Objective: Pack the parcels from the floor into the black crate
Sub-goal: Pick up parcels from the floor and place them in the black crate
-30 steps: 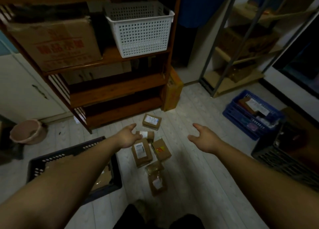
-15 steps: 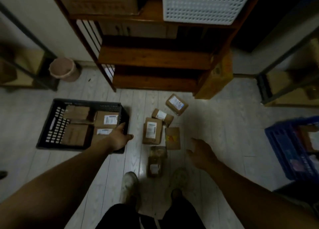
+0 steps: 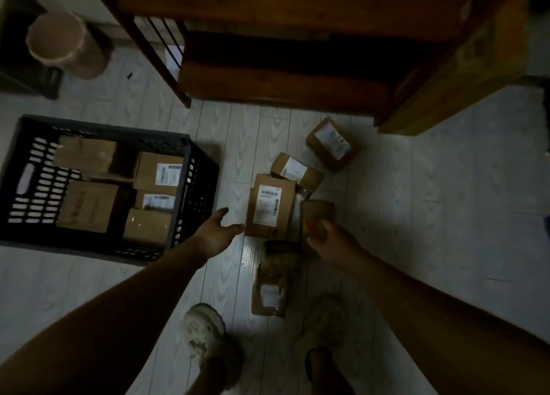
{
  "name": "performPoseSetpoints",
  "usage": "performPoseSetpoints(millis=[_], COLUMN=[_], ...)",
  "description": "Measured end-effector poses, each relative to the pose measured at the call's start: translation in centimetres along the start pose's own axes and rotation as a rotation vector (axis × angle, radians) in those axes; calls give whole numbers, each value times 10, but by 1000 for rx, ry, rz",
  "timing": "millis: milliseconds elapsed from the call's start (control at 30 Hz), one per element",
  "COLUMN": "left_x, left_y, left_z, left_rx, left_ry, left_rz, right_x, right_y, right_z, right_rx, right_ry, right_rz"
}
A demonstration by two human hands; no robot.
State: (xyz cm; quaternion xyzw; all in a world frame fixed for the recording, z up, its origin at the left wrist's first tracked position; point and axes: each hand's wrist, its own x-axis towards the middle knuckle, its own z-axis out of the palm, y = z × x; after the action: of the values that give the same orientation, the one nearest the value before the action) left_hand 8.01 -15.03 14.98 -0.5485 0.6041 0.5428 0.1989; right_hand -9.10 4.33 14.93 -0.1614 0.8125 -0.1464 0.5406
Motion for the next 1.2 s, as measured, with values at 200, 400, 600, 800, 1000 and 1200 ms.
performPoseSetpoints(millis=[200, 400, 600, 800, 1000, 1200], left_x=[129, 201, 207, 126, -17, -175], left_y=[-52, -86, -91, -69, -24, 15], left_z=[44, 88, 96, 63, -17, -115], left_rx=[-15, -137, -288, -379, -374, -344], left_ry=[63, -48, -64, 102, 63, 53], left_rz=[-13, 28, 80, 137, 195, 288], right_x=[132, 210, 213, 125, -15, -174], right_y=[28, 45, 39, 1, -73, -153], right_z=[69, 114, 126, 107, 78, 65], right_rx=[183, 142, 260, 311, 401, 555], right_ry=[-9, 46, 100, 183, 244, 324], right_rz=[68, 115, 127, 41, -51, -137])
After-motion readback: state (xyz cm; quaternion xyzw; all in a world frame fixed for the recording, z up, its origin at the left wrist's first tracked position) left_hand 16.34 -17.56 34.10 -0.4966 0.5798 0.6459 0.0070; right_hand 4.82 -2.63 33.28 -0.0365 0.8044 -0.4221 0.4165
